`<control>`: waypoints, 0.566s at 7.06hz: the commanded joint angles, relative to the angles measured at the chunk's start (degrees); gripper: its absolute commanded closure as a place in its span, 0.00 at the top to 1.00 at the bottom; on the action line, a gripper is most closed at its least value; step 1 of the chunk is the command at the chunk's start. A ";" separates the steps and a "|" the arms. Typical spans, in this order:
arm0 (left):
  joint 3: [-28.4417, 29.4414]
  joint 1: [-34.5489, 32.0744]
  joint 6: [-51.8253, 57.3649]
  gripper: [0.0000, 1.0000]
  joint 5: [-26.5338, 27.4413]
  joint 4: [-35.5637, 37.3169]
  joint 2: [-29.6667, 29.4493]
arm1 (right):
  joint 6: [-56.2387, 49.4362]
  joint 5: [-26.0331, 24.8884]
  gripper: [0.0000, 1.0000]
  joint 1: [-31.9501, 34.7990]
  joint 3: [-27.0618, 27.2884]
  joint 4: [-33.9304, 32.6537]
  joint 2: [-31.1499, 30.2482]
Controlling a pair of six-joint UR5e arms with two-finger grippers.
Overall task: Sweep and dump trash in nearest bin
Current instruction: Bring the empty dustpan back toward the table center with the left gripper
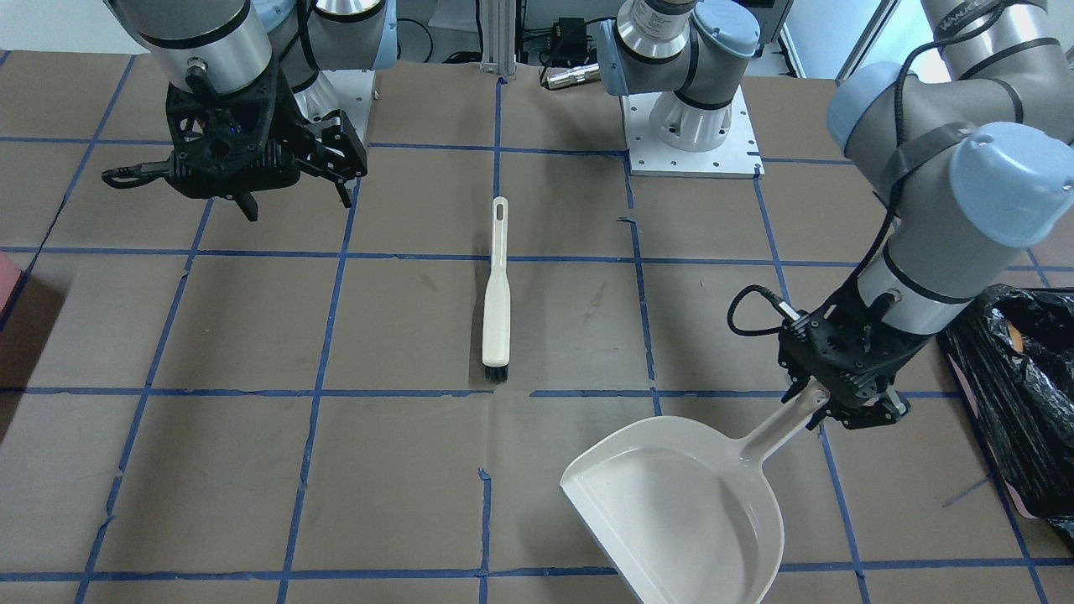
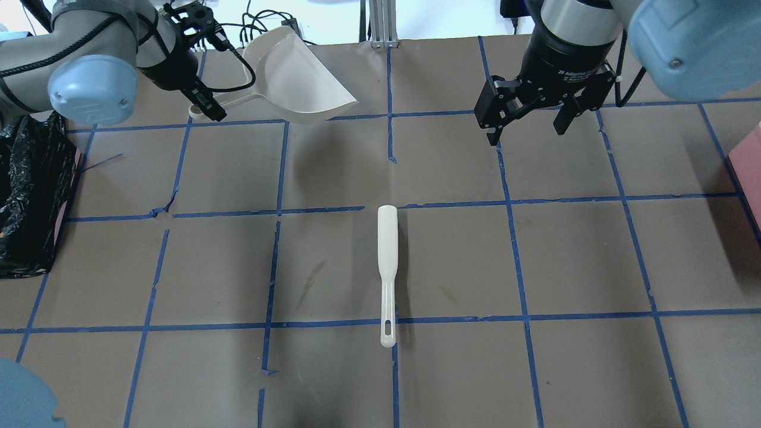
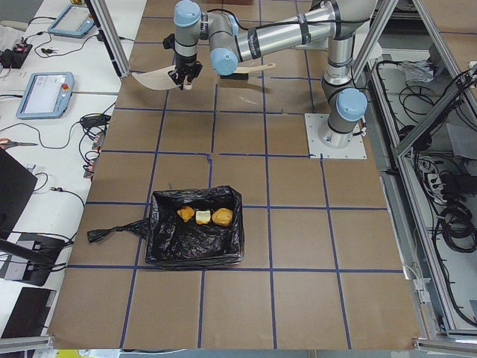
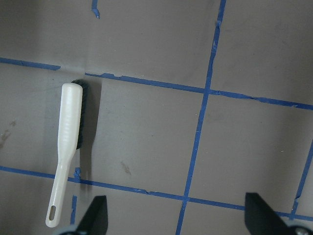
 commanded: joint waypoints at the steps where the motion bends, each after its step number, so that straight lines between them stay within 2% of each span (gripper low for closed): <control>1: -0.30 -4.68 -18.05 0.06 0.19 2.43 -2.22 | 0.17 0.02 1.00 -0.09 0.00 -0.69 0.22; 2: -0.13 -7.05 -26.15 0.06 0.37 5.76 -4.06 | 0.17 0.02 1.00 0.00 0.09 -0.61 0.13; 4: 0.67 -13.37 -40.58 0.04 2.20 7.63 -6.88 | 0.17 0.02 1.00 0.00 0.18 -0.69 0.04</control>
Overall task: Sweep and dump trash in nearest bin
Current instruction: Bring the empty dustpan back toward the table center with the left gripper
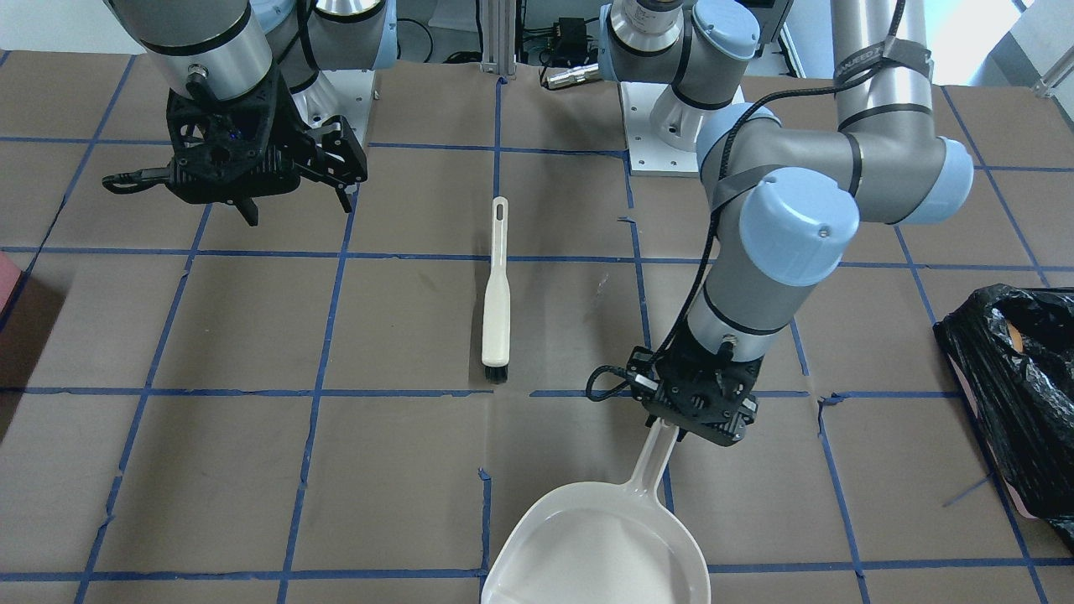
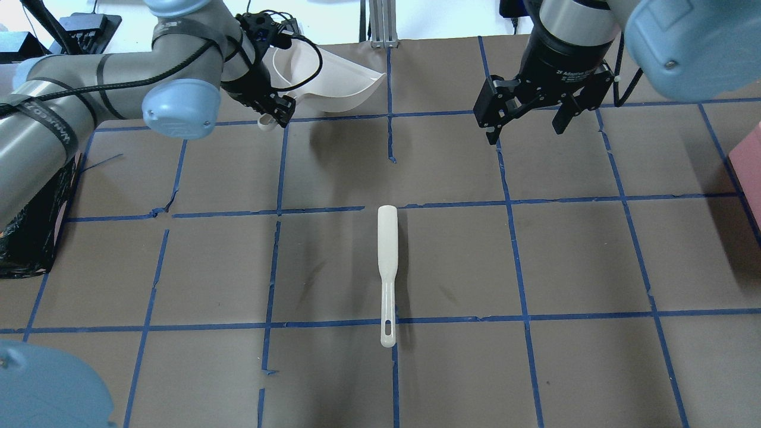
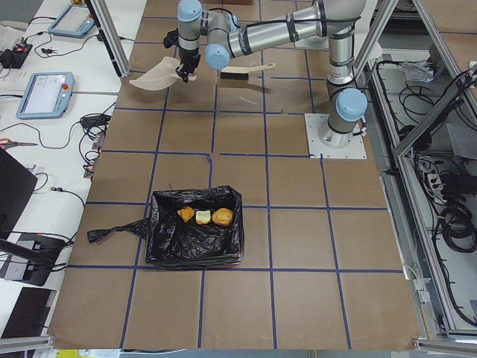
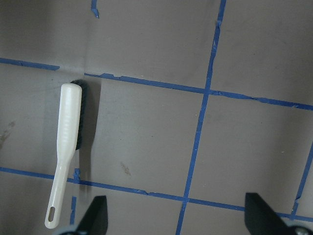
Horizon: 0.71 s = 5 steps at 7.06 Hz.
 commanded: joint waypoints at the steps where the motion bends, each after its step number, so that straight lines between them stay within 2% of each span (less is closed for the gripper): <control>1: -0.84 -7.29 -17.88 0.05 2.51 7.53 -3.59 | 0.09 0.00 1.00 0.02 -0.05 -0.08 0.06; 2: -1.20 -9.85 -22.32 0.05 4.61 9.24 -4.39 | 0.18 0.00 1.00 0.11 0.04 -0.08 0.14; 5: -3.48 -14.26 -29.82 0.05 4.02 14.52 -6.59 | 0.18 0.09 1.00 0.19 0.22 -0.08 0.15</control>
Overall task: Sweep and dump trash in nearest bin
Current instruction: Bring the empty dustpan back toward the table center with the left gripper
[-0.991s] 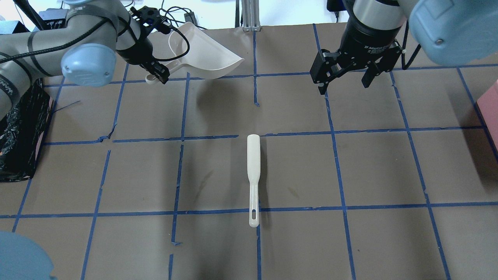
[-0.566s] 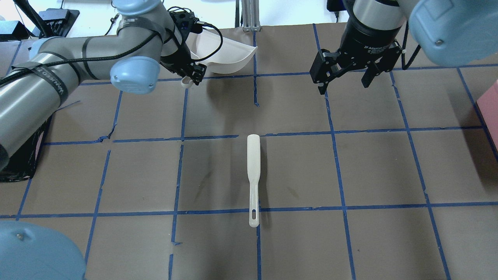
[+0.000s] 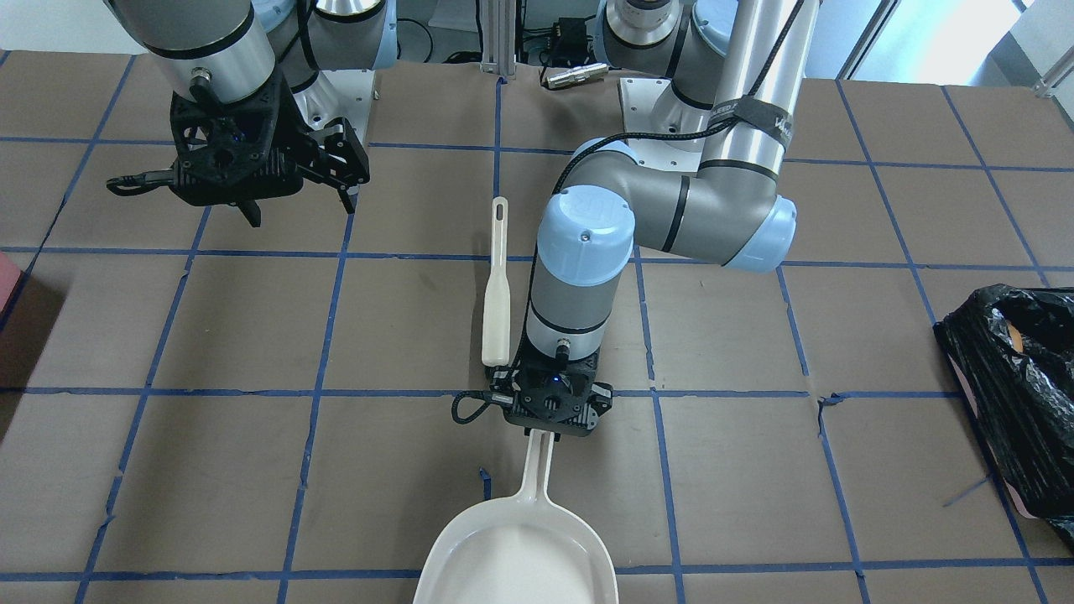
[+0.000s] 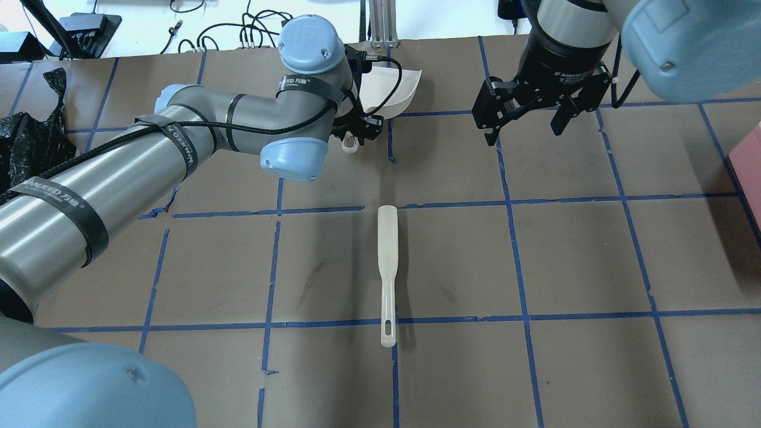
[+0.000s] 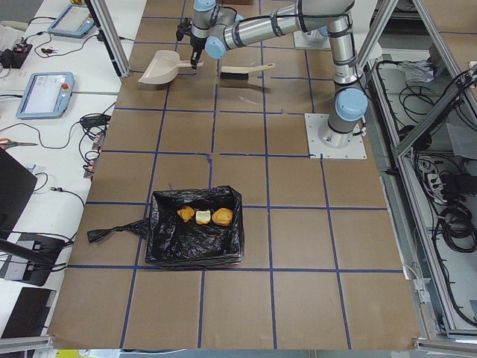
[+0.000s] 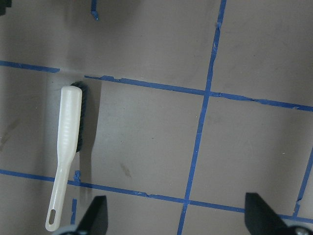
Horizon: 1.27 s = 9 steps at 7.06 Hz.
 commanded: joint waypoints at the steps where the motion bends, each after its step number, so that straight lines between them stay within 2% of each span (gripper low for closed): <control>1: -2.13 -2.11 -3.17 0.05 -0.13 2.11 -0.52 | 0.01 0.01 1.00 0.03 0.05 0.00 0.01; 4: -3.98 -2.63 -6.69 0.06 -3.20 3.08 -0.17 | 0.01 0.01 1.00 0.21 0.05 0.18 0.01; 9: -6.44 -4.74 -6.78 0.08 -2.25 2.99 2.55 | 0.01 0.01 1.00 0.21 0.05 0.26 0.01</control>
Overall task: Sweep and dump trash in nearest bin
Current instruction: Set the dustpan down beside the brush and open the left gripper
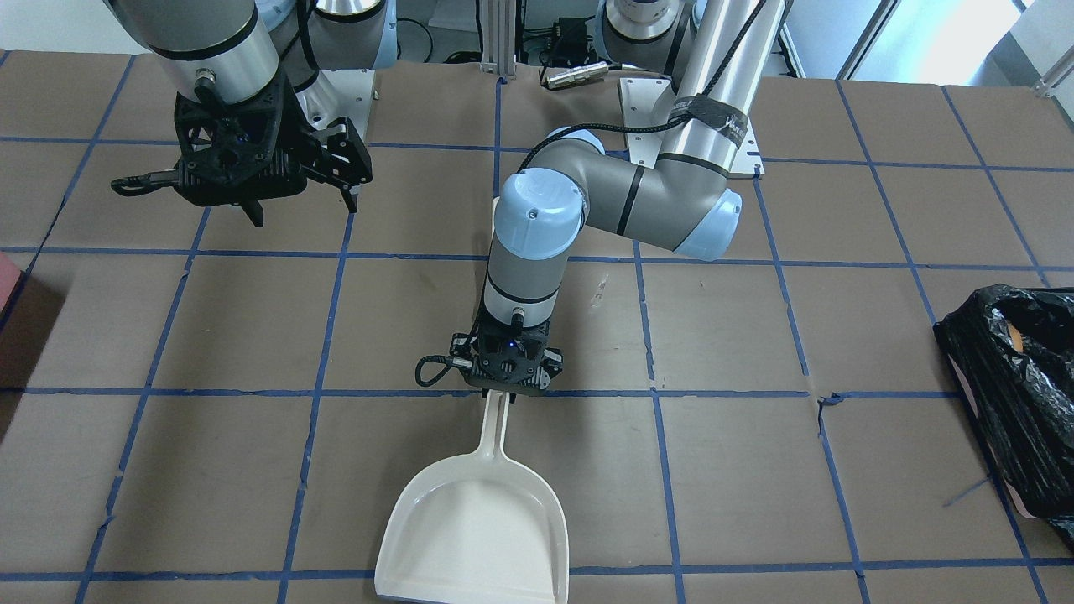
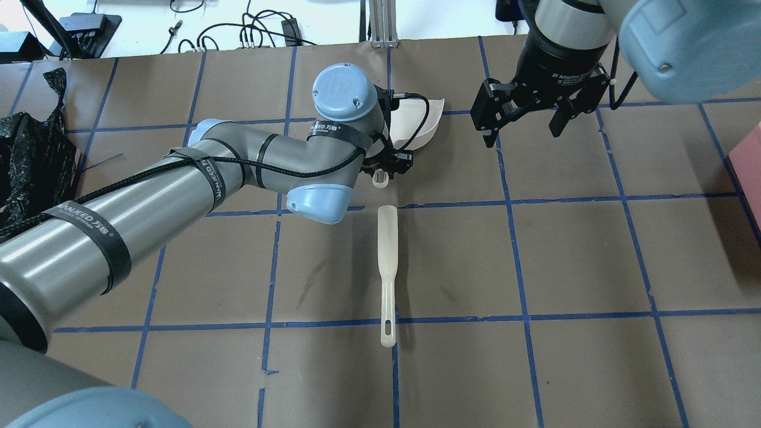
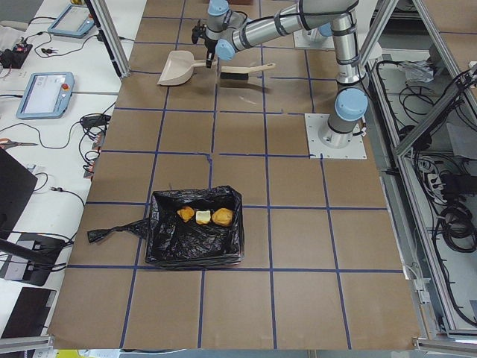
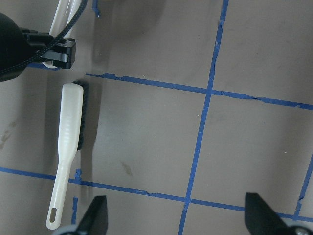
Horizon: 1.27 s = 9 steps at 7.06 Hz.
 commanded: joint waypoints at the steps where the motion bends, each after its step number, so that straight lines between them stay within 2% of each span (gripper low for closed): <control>1: -1.44 -0.79 -0.28 0.09 0.34 -0.18 1.63 | 0.08 0.09 1.00 0.00 0.00 -0.02 0.00; 2: -2.66 -0.79 -0.20 0.09 0.34 -0.10 1.64 | 0.00 0.00 1.00 0.00 0.00 -0.02 0.09; 3: -3.03 -0.79 -0.37 0.17 0.34 -0.01 1.64 | 0.08 0.09 1.00 0.00 0.00 -0.11 0.09; 5: -2.94 -0.79 -0.20 0.89 0.16 -0.10 1.19 | 0.08 0.17 1.00 0.09 0.00 -0.11 0.18; 6: -2.42 -0.70 0.68 1.00 0.07 -0.18 1.54 | 0.08 0.26 1.00 0.09 0.00 -0.11 0.18; 7: -1.54 -0.18 1.64 1.00 0.33 -0.53 1.98 | 0.08 0.26 1.00 0.09 0.00 -0.02 0.18; 9: -1.53 8.12 8.37 1.00 -0.45 -2.97 4.43 | 0.08 0.26 1.00 0.09 0.00 -0.02 0.18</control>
